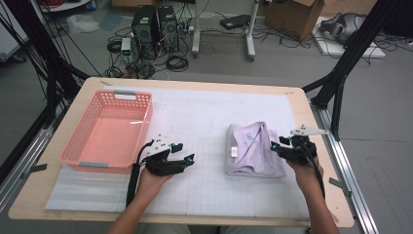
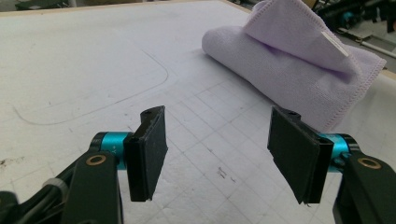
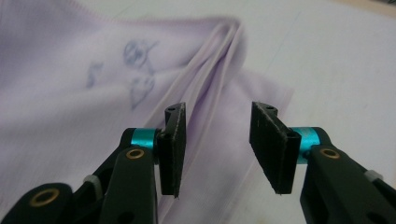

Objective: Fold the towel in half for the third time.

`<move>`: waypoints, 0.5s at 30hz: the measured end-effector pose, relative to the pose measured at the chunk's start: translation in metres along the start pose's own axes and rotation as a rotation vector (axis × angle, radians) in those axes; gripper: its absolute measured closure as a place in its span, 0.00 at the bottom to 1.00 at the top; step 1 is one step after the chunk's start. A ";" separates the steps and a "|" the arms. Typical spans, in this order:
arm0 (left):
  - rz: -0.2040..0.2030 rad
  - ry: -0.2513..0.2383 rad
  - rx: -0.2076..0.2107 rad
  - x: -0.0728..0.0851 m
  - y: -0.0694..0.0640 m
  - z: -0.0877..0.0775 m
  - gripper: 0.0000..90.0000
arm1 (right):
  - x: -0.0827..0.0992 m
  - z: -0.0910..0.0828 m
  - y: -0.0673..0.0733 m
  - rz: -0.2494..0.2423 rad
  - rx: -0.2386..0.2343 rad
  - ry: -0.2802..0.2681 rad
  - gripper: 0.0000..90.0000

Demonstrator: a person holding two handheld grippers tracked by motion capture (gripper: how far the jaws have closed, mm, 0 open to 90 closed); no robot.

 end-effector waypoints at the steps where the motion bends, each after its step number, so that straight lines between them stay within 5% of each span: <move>1: 0.006 -0.001 0.003 0.000 0.000 0.000 0.42 | 0.005 -0.001 0.003 0.006 -0.008 0.000 0.59; 6: 0.005 0.001 0.010 0.000 0.000 -0.002 0.42 | 0.028 0.000 0.017 0.076 -0.069 0.021 0.59; 9: 0.004 -0.001 0.014 0.001 0.000 -0.003 0.42 | 0.037 0.005 0.018 0.086 -0.117 0.072 0.94; 10: 0.001 0.000 0.017 0.001 0.000 -0.003 0.42 | 0.038 0.004 0.018 0.085 -0.118 0.053 0.95; 15: -0.004 -0.008 0.014 0.003 0.002 -0.006 0.42 | 0.040 -0.012 0.006 0.114 -0.010 0.048 0.95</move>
Point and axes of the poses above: each handheld gripper's, and its own axes: z roughly forward along the jaws, x roughly out of its underside, y roughly to its left, the point moved 3 cm from there along z, roughly forward along the jaws, and after that the axes turned 4 degrees about x, right-handed, at the moved point
